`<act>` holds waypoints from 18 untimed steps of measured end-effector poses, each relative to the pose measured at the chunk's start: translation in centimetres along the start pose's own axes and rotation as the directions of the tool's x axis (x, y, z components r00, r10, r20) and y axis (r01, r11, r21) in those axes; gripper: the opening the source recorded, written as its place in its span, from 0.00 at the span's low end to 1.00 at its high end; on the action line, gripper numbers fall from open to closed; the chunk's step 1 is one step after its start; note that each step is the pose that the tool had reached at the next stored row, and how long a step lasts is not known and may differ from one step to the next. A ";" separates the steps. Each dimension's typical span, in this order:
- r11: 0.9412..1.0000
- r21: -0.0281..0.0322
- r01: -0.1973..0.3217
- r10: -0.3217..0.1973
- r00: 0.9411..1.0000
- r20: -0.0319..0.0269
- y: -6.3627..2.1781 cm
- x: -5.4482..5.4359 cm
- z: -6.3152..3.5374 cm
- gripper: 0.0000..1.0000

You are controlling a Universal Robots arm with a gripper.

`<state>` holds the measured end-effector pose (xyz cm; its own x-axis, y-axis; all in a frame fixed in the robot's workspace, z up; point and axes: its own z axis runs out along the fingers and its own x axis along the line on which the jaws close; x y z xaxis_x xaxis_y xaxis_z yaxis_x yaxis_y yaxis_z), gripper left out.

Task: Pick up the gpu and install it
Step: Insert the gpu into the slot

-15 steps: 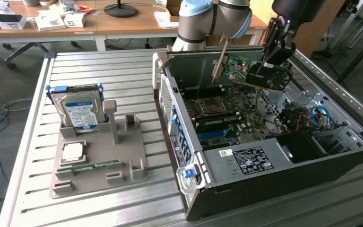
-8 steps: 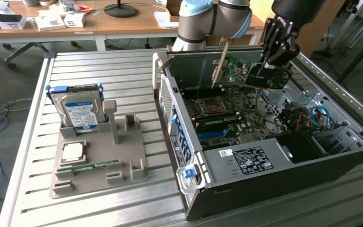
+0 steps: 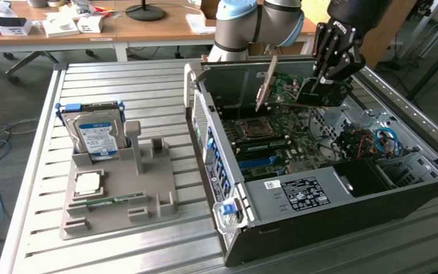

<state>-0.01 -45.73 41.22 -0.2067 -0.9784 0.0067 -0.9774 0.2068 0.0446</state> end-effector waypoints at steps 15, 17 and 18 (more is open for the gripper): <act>0.991 0.007 0.134 -0.134 0.991 -0.005 0.03 -0.2 0.37 0.26; 0.991 0.026 0.134 -0.134 0.991 -0.004 0.13 -0.2 0.39 0.26; 0.990 0.037 0.134 -0.134 0.991 -0.003 0.18 -0.2 0.40 0.26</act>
<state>-0.16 -45.49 40.83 -0.0733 -0.9973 0.0037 -0.9973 0.0734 0.0084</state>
